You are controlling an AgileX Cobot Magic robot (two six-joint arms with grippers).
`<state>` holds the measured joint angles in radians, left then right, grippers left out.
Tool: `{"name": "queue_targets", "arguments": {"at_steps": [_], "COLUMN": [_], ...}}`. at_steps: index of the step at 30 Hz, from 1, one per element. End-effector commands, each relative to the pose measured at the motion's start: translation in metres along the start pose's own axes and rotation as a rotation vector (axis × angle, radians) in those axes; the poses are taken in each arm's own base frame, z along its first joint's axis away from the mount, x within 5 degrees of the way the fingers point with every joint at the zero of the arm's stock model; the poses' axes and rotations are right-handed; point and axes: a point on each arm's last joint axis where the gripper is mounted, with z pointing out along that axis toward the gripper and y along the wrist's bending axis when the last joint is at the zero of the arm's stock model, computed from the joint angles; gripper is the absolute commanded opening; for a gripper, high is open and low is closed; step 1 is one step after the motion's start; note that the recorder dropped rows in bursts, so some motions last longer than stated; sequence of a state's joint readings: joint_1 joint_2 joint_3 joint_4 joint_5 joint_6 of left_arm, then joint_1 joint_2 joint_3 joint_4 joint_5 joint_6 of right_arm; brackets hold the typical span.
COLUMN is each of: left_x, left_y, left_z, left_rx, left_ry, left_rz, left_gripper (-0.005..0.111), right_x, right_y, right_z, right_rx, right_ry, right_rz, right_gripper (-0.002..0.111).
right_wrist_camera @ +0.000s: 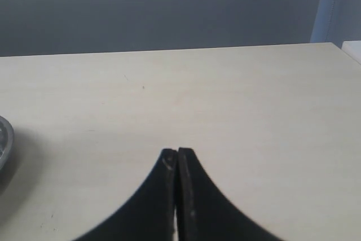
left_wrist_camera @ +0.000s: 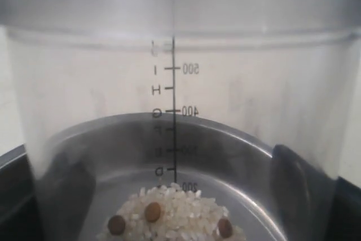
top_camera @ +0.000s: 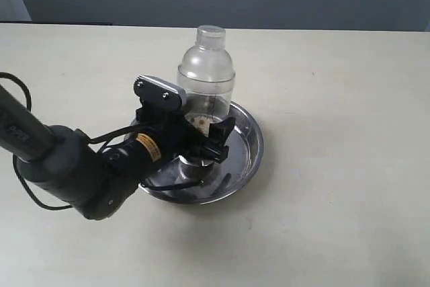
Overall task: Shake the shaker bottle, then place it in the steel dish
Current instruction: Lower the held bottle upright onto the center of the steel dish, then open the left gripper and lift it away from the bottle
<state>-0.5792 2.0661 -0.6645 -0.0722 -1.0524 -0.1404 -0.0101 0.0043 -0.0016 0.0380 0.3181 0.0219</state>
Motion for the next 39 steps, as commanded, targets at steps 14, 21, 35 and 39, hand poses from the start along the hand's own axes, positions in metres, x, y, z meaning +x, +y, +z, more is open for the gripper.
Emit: {"name": "queue_targets", "arguments": {"at_steps": [14,21,35,39], "left_x": [0.008,0.008,-0.036,-0.056], "left_y": [0.002,0.002,-0.002,-0.006], "left_z": [-0.012,-0.022,-0.042,-0.049], "left_rx": [0.007,0.025,0.017,0.024], "left_ry": [-0.015,-0.063,-0.197,-0.267], "left_rz": [0.059,0.067,0.063,0.072], "left_gripper": [0.078,0.099,0.101,0.101], "right_x": [-0.001,-0.001,-0.001,-0.001], "right_y": [0.0,0.0,0.0,0.0], "right_z": [0.0,0.0,0.0,0.0], "right_rx": [-0.001,-0.001,-0.001,-0.001], "right_ry": [-0.014,-0.014,-0.014,-0.014], "right_rz": [-0.005,-0.005,-0.005,-0.005], "right_gripper": [-0.001,-0.001,-0.001,-0.001]}}
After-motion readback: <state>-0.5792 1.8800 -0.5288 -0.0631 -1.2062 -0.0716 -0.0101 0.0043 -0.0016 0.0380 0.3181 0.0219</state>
